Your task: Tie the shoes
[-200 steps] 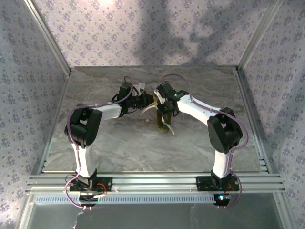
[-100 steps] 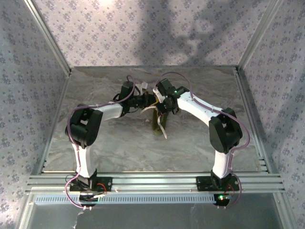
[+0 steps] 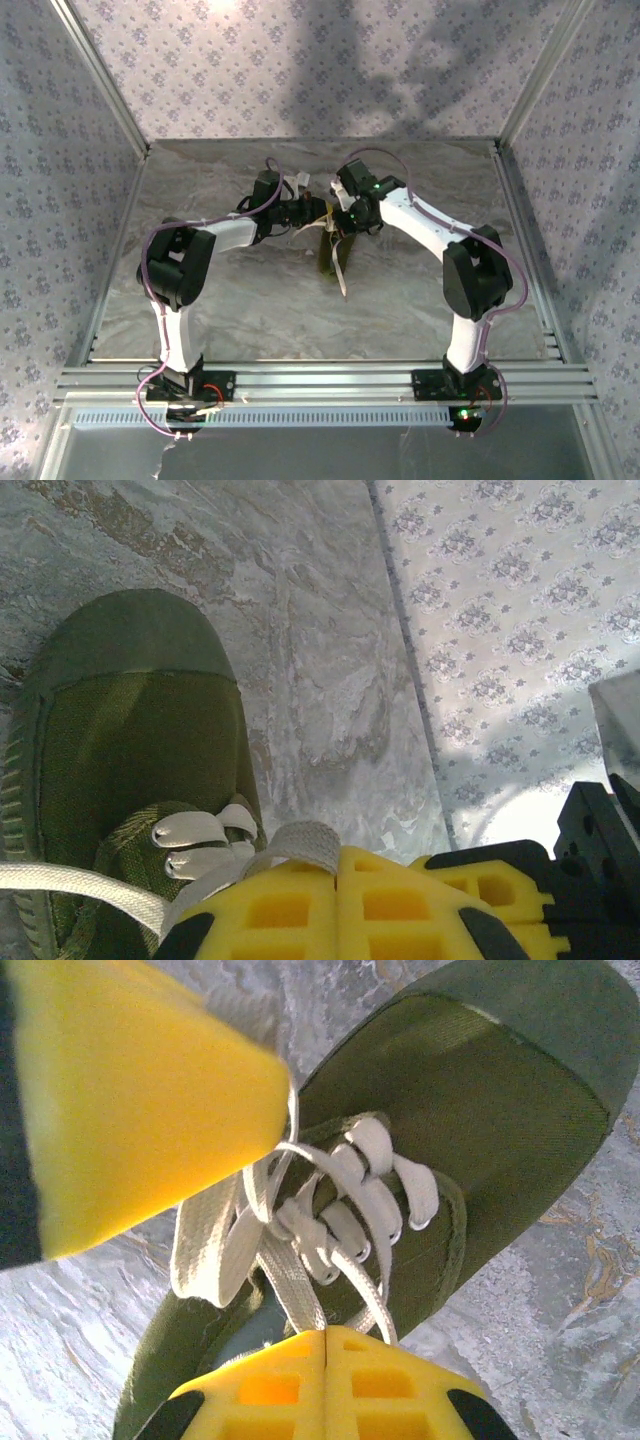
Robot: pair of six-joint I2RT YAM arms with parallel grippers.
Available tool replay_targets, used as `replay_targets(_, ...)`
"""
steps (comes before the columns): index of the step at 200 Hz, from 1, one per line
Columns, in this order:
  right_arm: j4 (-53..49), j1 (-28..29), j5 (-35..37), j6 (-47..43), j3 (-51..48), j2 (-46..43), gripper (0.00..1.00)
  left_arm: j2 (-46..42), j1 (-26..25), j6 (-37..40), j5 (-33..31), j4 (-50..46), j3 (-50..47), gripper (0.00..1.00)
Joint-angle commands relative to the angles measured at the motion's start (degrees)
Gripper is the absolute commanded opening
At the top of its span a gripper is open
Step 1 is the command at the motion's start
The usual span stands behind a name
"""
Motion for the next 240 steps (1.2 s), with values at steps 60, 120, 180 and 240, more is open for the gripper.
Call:
replay_targets(60, 0.4, 2.0, 0.3, -6.2, -3.8, -1.4, 0.09, -2.0, -0.2, 4.6, 2.7, -0.8, -1.1, 0.00)
replay_targets(120, 2.8, 1.8, -0.6, -5.7, -5.8, -2.9, 0.15, -2.7, -0.5, 6.1, 3.3, -1.2, -2.0, 0.00)
replay_targets(180, 11.5, 1.1, 1.7, 1.6, -13.4, -12.9, 0.36, -5.0, -2.5, 12.7, 2.7, -7.1, -1.8, 0.00)
replay_targets(240, 16.0, 3.6, 10.0, 27.0, -17.1, -15.9, 0.16, -5.5, -2.8, 12.7, 0.2, -5.6, -3.8, 0.00)
